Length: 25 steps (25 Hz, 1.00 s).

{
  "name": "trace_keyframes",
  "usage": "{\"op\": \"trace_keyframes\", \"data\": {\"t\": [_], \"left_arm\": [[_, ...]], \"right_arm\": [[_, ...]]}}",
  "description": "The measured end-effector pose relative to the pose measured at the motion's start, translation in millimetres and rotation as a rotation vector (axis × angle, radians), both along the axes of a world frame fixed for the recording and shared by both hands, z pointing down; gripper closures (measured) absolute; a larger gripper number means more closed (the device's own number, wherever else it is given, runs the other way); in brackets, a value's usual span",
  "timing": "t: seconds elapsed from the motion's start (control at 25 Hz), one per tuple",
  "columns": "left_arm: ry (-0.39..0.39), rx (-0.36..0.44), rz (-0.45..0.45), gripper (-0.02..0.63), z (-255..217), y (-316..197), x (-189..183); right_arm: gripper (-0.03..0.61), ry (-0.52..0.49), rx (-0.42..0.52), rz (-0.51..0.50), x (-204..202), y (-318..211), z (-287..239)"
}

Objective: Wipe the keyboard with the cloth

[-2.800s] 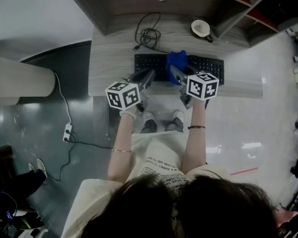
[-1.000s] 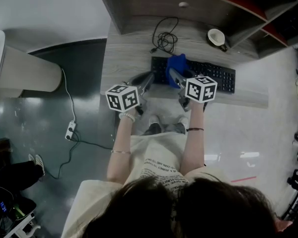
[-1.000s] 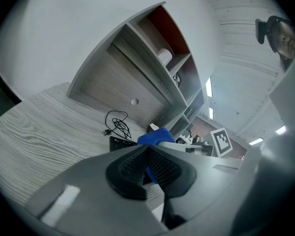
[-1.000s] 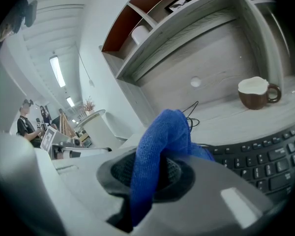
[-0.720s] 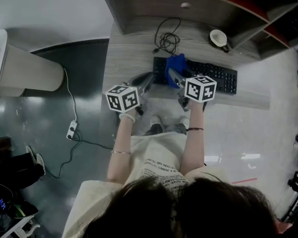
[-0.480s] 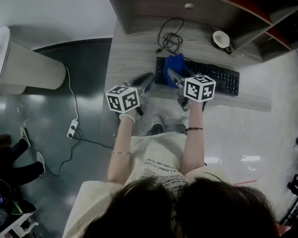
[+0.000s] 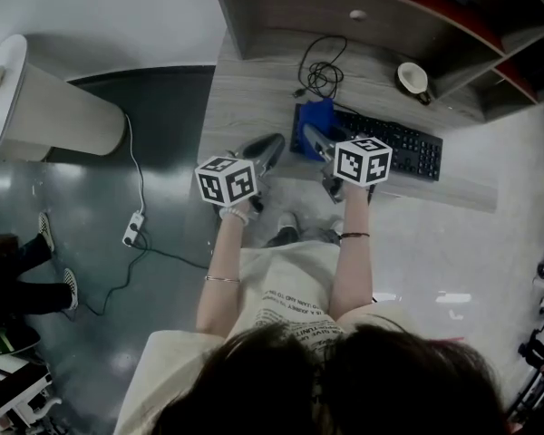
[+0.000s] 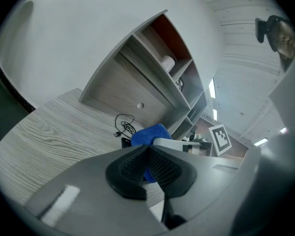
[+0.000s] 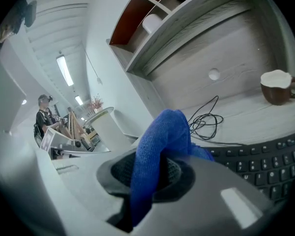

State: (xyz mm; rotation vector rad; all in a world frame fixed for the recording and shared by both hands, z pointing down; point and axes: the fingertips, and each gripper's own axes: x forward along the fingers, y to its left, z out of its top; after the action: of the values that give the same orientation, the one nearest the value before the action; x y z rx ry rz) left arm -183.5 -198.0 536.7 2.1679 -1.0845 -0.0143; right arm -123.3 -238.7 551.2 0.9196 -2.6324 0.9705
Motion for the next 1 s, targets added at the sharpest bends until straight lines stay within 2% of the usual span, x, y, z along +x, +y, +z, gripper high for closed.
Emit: {"op": "trace_keyframes", "data": {"t": [0.52,1.0], "left_arm": [[-0.018,0.008,-0.028,0.612,-3.2,11.4,-12.0],[-0.058,0.032,-0.041,0.612,-10.9,24.8,-4.2]], "right_arm": [[0.520,-0.041,-0.004,-0.052,-24.2,9.2,-3.0],[0.520,-0.096,0.002,-0.096,-25.7,21.5,-10.5]]}}
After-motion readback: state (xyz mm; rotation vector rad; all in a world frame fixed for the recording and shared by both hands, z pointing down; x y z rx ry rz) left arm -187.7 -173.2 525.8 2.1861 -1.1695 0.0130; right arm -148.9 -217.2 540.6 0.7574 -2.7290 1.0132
